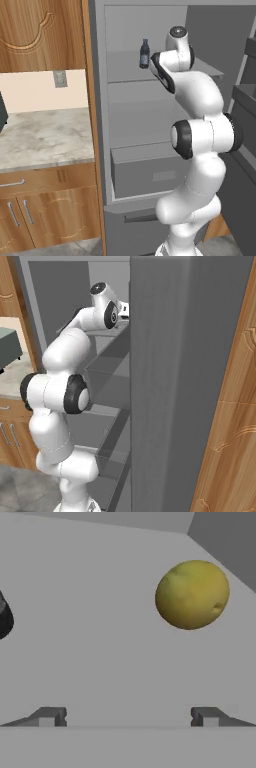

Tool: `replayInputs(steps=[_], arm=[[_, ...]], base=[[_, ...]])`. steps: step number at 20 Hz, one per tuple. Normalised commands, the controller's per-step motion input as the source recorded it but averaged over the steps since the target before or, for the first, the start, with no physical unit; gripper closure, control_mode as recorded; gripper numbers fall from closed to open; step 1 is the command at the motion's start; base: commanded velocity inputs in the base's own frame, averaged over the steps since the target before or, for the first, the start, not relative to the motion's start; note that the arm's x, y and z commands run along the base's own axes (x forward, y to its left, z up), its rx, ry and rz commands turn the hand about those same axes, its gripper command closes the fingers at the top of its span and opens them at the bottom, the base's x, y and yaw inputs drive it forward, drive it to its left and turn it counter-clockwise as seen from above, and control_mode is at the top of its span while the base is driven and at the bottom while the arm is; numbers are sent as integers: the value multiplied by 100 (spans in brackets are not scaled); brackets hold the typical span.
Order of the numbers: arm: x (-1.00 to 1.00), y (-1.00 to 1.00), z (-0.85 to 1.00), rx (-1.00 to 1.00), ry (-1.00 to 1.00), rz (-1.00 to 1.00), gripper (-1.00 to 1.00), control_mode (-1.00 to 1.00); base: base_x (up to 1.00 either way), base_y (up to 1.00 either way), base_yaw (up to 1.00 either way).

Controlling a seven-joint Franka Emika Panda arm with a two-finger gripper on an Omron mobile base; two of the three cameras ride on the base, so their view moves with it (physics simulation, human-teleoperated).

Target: Move the pear and bottled drink from the second highest shelf to the top shelf to make space. Then, place the pitcher from the counter on the cleared second highest shelf.

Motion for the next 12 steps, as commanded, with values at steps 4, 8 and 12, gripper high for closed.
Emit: replayInputs(steps=[4, 8, 12], arm=[[-100, 29, -25, 0, -11, 0, -100, -100], [-100, 24, -40, 0, -21, 0, -100, -100], [-100, 4, -11, 1, -15, 0, -100, -100]], base=[[0, 0, 0], [0, 0, 0], [0, 0, 0]])
